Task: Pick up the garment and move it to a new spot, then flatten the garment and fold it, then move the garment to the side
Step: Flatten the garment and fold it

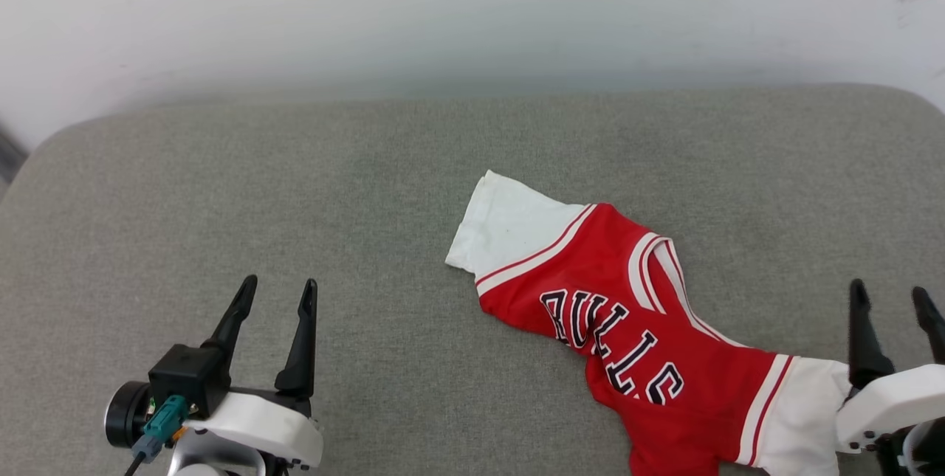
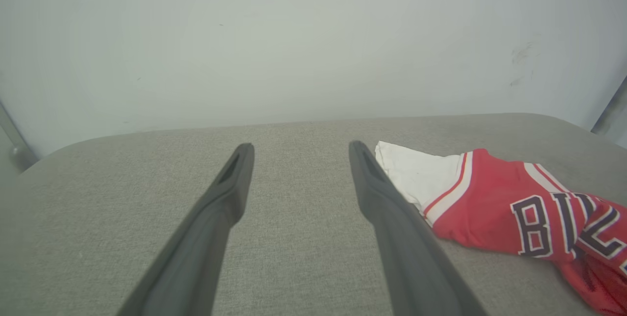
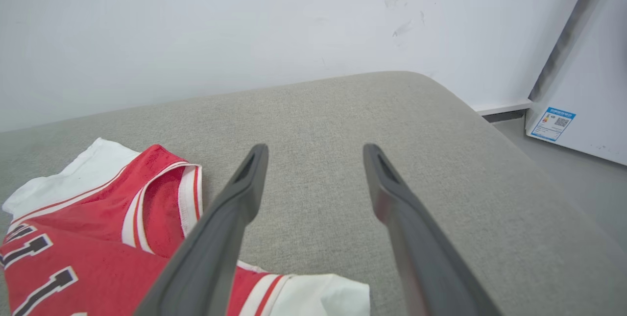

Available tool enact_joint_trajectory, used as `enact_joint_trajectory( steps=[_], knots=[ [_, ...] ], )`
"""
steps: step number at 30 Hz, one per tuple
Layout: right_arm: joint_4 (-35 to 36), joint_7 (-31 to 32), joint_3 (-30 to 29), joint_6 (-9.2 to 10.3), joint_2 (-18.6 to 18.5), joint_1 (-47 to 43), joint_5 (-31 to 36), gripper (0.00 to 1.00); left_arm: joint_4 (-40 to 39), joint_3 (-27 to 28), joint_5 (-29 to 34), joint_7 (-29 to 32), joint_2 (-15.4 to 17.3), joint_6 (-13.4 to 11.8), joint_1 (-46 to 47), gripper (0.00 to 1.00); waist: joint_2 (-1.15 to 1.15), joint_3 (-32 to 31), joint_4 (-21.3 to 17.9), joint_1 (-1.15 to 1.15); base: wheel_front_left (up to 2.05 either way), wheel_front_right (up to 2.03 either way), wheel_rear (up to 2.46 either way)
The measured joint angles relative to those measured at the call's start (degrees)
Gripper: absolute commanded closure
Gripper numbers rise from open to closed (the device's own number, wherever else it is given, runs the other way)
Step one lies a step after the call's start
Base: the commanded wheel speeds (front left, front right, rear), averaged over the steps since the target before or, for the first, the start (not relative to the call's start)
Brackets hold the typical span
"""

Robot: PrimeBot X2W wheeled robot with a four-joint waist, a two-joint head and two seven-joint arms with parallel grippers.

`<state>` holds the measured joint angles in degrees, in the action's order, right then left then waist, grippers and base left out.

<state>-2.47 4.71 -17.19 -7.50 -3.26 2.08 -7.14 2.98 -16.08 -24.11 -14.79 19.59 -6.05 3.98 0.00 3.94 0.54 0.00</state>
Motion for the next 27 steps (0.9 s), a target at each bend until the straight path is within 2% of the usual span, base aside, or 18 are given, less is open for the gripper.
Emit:
enact_joint_trajectory(
  steps=[6,11,21,27],
  knots=[
    [4.52,-3.19,5.71,0.00,0.26,-2.68,1.69,0.00,-0.14,0.08,-0.45,0.70,-0.04,-1.18,-2.24,0.00,0.00,-3.19,-0.39,0.00,0.00,0.00,0.00],
    [9.28,-3.36,10.83,0.00,0.34,-5.75,1.01,0.00,-0.84,0.25,-0.82,1.43,0.25,-1.85,-3.55,0.00,0.00,-4.58,-1.05,0.00,0.00,0.00,0.00],
    [15.13,-2.05,14.68,0.00,0.34,-9.91,-0.43,0.00,-0.64,-0.19,-1.20,3.34,1.41,-1.99,-3.73,0.00,0.00,-4.93,-2.37,0.00,0.00,0.00,0.00],
    [16.66,-1.18,14.94,0.00,0.34,-10.39,-0.92,0.00,0.15,-1.62,-1.41,10.00,2.03,-1.11,1.97,0.00,0.00,-3.72,-3.12,0.00,0.00,0.00,0.00]
  ],
)
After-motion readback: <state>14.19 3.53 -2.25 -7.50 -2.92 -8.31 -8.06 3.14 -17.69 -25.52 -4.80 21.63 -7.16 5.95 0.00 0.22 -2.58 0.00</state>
